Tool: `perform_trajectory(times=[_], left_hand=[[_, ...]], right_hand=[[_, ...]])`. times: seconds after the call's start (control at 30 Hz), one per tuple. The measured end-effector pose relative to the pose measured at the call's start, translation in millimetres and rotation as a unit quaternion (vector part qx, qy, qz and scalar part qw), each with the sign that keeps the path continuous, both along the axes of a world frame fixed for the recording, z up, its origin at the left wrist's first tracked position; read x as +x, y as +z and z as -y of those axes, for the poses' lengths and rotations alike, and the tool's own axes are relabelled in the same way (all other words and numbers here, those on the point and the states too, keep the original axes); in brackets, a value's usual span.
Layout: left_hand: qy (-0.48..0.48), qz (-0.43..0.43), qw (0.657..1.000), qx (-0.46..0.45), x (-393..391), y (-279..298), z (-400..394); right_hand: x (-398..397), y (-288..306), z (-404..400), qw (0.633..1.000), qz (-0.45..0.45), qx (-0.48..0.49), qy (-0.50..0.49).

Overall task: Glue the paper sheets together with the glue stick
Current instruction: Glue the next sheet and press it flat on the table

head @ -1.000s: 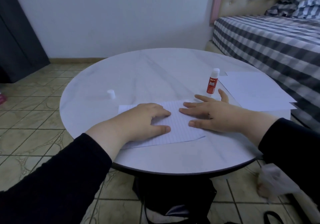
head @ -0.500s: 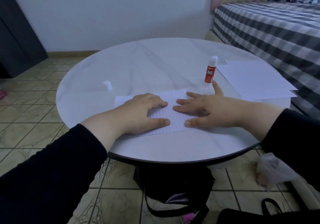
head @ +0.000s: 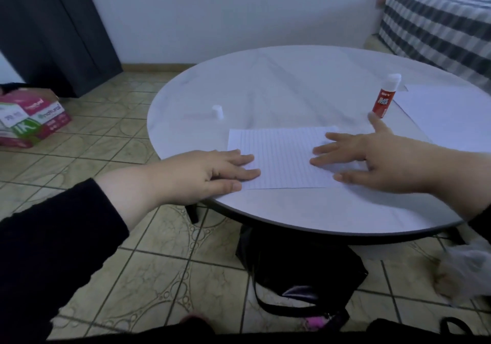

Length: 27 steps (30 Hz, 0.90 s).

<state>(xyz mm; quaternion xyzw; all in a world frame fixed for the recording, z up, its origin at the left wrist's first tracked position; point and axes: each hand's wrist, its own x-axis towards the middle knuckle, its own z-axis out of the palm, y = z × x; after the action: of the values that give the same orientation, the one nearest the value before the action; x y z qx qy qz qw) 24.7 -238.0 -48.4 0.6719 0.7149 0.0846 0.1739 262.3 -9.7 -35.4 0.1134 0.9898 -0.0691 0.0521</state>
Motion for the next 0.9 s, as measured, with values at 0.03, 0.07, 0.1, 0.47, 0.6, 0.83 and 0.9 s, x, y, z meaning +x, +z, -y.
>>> perform_trajectory(times=[0.03,0.07,0.1,0.47,0.6,0.83,0.9], left_hand=[[-0.004,-0.008,1.0,-0.003,1,-1,1],[-0.006,-0.015,1.0,-0.006,2,-1,1],[-0.007,-0.019,1.0,-0.01,2,-2,1],[-0.017,0.007,0.999,0.034,-10,1,45],[0.024,0.073,0.992,0.098,4,-2,39],[0.017,-0.076,0.997,-0.016,8,-1,-4],[0.047,-0.086,0.995,-0.025,-1,-1,-16]], right_hand=[[-5,-3,9,1.0,0.006,-0.001,0.015],[-9,-6,18,0.999,0.019,0.003,0.03],[-13,-9,26,0.998,0.033,0.012,0.044],[-21,-11,32,0.996,-0.01,-0.052,0.066],[-26,-18,37,0.985,-0.099,-0.132,0.046],[-28,-21,35,0.981,-0.105,-0.155,0.052],[-28,-21,34,0.981,-0.104,-0.156,0.054]])
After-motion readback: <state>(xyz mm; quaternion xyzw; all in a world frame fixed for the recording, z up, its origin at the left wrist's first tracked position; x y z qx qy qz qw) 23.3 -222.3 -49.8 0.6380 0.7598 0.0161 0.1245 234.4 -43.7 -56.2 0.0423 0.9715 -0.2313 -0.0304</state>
